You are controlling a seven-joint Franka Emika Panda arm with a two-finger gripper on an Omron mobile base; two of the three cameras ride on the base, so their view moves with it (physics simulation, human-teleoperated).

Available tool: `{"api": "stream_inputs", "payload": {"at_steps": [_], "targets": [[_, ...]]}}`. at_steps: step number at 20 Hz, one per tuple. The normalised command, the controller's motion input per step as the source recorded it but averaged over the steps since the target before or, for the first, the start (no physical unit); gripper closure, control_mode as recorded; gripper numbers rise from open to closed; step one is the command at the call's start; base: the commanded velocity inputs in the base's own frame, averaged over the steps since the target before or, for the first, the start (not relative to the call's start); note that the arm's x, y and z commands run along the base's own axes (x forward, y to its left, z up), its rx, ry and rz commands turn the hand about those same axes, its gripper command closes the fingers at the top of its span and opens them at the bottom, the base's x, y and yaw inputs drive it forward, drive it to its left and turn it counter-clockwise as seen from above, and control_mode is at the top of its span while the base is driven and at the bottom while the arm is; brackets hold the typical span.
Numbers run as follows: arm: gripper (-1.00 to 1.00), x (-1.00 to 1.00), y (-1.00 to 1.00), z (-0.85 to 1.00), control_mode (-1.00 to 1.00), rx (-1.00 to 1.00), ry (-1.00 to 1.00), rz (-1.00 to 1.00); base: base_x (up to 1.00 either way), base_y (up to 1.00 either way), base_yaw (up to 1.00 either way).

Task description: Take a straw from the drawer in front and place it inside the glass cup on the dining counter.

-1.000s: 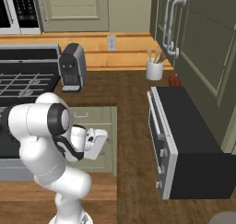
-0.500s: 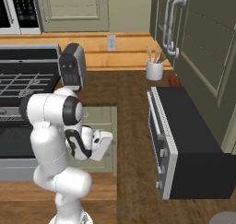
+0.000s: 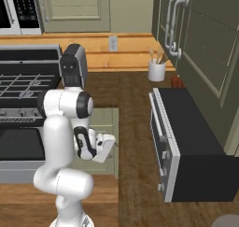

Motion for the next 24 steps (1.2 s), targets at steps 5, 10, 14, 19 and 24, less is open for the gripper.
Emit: {"api": "stream_inputs", "payload": {"at_steps": [5,10,14,19,24], "targets": [[-1.00,0.50,0.01,-0.23,-1.00,-0.02,0.01,0.00,0.00,0.00,0.00],[-1.00,0.57,0.00,-0.30,-1.00,0.00,0.05,0.03,0.00,0.00,0.00],[-1.00,0.49,0.00,-0.22,-1.00,0.00,0.01,0.02,0.00,0.00,0.00],[-1.00,0.40,0.00,-0.23,-1.00,0.00,0.02,0.03,0.00,0.00,0.00],[-1.00,0.35,0.00,-0.30,-1.00,0.00,0.00,0.03,0.00,0.00,0.00]]}}
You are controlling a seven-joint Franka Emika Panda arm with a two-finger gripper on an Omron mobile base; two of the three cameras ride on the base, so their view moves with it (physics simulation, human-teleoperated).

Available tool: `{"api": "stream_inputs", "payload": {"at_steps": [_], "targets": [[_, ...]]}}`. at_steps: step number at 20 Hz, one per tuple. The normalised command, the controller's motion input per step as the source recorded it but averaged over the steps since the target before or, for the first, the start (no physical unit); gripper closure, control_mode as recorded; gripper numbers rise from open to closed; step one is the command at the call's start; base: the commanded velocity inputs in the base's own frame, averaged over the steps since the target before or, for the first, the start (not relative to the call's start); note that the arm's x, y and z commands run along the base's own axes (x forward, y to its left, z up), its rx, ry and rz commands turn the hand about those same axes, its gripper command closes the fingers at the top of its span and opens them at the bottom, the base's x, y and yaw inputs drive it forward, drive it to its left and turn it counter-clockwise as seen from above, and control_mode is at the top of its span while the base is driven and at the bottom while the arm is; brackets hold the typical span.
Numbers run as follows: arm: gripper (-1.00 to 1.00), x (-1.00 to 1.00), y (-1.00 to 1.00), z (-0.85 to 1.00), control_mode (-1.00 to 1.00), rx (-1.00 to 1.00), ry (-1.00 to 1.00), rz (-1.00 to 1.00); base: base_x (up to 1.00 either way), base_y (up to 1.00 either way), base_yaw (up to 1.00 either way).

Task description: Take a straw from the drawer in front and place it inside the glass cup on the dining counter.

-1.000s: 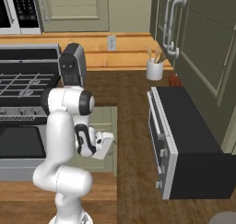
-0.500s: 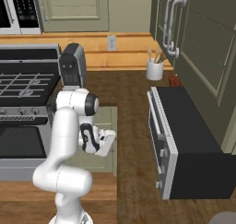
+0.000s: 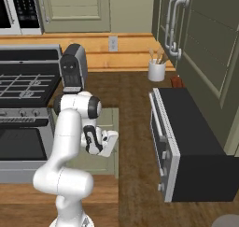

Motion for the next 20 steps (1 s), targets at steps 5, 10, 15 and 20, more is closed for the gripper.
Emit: {"api": "stream_inputs", "payload": {"at_steps": [5,10,15,20], "targets": [[-1.00,0.28,-0.10,-0.20,-1.00,0.00,0.00,0.03,0.00,0.00,0.00],[-1.00,0.03,-0.34,0.00,-1.00,0.00,0.00,0.03,0.00,0.00,0.00],[-1.00,0.22,-0.36,-0.24,-1.00,0.00,0.03,0.04,0.00,0.00,0.00],[-1.00,0.34,-0.26,-0.27,-1.00,0.00,0.05,0.03,0.00,0.00,0.00]]}}
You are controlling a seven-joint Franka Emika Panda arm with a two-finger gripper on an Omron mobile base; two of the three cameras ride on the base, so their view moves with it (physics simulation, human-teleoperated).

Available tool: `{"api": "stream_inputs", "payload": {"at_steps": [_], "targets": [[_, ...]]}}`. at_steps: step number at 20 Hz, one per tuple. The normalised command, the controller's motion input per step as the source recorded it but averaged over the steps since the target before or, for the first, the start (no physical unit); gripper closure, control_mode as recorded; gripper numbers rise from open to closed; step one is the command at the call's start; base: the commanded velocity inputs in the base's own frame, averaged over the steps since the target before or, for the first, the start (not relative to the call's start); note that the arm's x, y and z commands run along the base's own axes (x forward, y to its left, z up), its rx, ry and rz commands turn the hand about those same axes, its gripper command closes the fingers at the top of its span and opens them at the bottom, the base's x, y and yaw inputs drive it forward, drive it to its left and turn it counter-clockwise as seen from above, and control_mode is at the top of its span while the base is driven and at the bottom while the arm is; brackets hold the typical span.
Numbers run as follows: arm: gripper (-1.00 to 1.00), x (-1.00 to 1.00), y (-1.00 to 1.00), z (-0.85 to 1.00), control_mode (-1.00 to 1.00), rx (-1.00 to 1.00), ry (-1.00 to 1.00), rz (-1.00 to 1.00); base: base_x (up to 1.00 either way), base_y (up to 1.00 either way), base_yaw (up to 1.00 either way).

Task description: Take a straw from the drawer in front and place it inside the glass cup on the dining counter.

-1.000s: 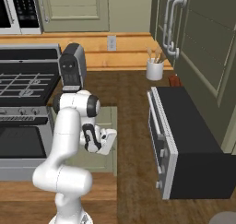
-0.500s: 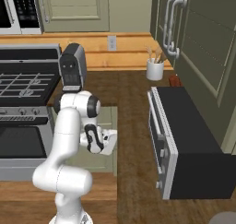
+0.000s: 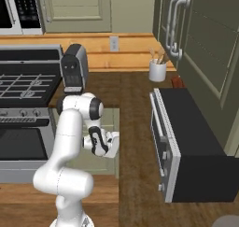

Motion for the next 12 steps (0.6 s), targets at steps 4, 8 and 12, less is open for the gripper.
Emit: {"api": "stream_inputs", "payload": {"at_steps": [4,8,12], "targets": [[-1.00,0.33,-0.10,-0.37,-1.00,0.00,0.05,0.03,0.00,0.00,0.00],[-1.00,0.21,-0.10,-0.29,-1.00,0.00,0.00,0.02,0.00,0.00,0.00],[-1.00,0.23,-0.10,-0.29,-1.00,0.00,0.00,0.02,0.00,0.00,0.00]]}}
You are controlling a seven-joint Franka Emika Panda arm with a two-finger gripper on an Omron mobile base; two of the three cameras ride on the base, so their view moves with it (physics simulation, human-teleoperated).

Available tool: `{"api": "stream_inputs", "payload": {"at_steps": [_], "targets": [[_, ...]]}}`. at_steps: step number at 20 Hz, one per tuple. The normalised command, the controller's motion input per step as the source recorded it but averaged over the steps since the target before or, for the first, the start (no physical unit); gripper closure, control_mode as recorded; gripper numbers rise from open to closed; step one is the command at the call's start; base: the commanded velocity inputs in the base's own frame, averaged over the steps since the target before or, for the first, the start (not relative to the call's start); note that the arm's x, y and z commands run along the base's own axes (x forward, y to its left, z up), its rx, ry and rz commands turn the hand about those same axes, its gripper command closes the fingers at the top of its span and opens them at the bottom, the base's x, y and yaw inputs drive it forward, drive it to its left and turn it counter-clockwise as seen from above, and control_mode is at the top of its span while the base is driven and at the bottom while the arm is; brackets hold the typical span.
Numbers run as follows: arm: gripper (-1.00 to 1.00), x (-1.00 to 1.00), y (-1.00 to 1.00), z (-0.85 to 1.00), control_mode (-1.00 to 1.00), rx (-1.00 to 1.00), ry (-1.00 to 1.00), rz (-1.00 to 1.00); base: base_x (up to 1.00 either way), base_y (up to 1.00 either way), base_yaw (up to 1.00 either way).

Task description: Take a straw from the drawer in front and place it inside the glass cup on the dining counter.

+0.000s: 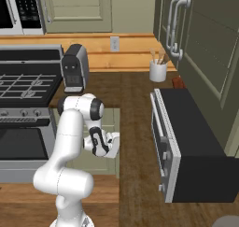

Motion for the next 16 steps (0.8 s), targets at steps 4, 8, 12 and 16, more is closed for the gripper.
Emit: {"api": "stream_inputs", "payload": {"at_steps": [4,8,12,16], "targets": [[-1.00,0.35,-0.04,-0.36,-1.00,0.00,0.02,0.01,0.00,0.00,0.00],[1.00,0.20,-0.20,-0.22,-1.00,0.00,0.03,0.00,0.00,0.00,0.00],[1.00,0.10,-0.23,-0.17,-1.00,0.00,0.01,0.00,0.00,0.00,0.00],[1.00,0.11,-0.22,-0.12,-1.00,0.00,0.00,0.00,0.00,0.00,0.00]]}}
